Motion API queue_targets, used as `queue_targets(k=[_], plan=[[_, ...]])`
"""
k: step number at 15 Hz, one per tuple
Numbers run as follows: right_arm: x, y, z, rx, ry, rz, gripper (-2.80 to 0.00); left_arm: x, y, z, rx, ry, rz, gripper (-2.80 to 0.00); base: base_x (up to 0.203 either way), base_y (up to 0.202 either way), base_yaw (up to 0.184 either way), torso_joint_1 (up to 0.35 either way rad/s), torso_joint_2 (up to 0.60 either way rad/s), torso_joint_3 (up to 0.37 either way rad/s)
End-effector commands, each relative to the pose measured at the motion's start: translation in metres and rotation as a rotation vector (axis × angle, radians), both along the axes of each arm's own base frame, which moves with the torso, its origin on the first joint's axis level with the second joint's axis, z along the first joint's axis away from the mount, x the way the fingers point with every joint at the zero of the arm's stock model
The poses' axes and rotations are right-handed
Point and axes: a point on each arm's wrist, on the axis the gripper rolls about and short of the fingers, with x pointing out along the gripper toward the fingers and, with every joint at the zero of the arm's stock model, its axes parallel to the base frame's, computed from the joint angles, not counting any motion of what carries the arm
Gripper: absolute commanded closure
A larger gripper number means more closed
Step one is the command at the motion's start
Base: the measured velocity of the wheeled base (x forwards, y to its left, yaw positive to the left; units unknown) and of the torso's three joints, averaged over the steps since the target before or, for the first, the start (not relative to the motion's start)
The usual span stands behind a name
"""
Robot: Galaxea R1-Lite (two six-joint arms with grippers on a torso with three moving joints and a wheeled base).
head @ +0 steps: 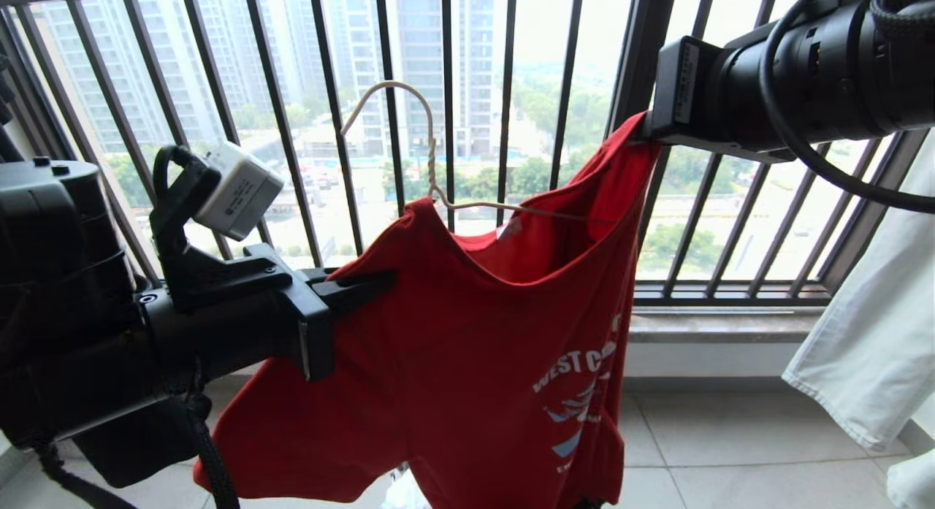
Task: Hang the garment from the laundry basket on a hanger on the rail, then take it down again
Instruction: Hang the clothes on the clothes rack
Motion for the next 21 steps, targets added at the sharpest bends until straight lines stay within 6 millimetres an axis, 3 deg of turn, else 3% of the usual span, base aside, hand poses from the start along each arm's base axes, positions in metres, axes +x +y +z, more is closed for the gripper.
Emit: queue_targets(k=[1,4,7,13,17,21], plan=[[0.006,0.001,-0.005,-0.012,0.014,-0.016,0.0,-0.013,0.008,0.007,-0.002,-0.009,-0.001,0.0,0.0,0.0,0.0,0.0,0.0,0.0],[0.008,0.0,-0.005,-0.019,0.015,-0.03,0.0,-0.021,0.013,0.009,0.02,-0.02,-0.001,0.0,0.0,0.0,0.0,0.0,0.0,0.0],[0.002,0.004,-0.004,-0.018,0.015,-0.005,0.0,-0.016,0.011,0.005,0.046,-0.005,0.022,0.0,0.0,0.0,0.0,0.0,0.0,0.0],[-0.014,0.033,-0.01,-0.02,0.031,0.1,0.0,0.016,-0.007,-0.011,0.086,-0.001,0.1,0.0,0.0,0.0,0.0,0.0,0.0,0.0],[-0.001,0.05,-0.014,0.008,-0.014,0.078,0.0,0.04,-0.022,-0.024,-0.041,-0.039,0.108,0.0,0.0,0.0,0.0,0.0,0.0,0.0],[-0.019,0.069,-0.013,0.025,-0.025,0.164,0.0,0.052,-0.037,-0.037,-0.074,-0.056,0.111,0.0,0.0,0.0,0.0,0.0,0.0,0.0]])
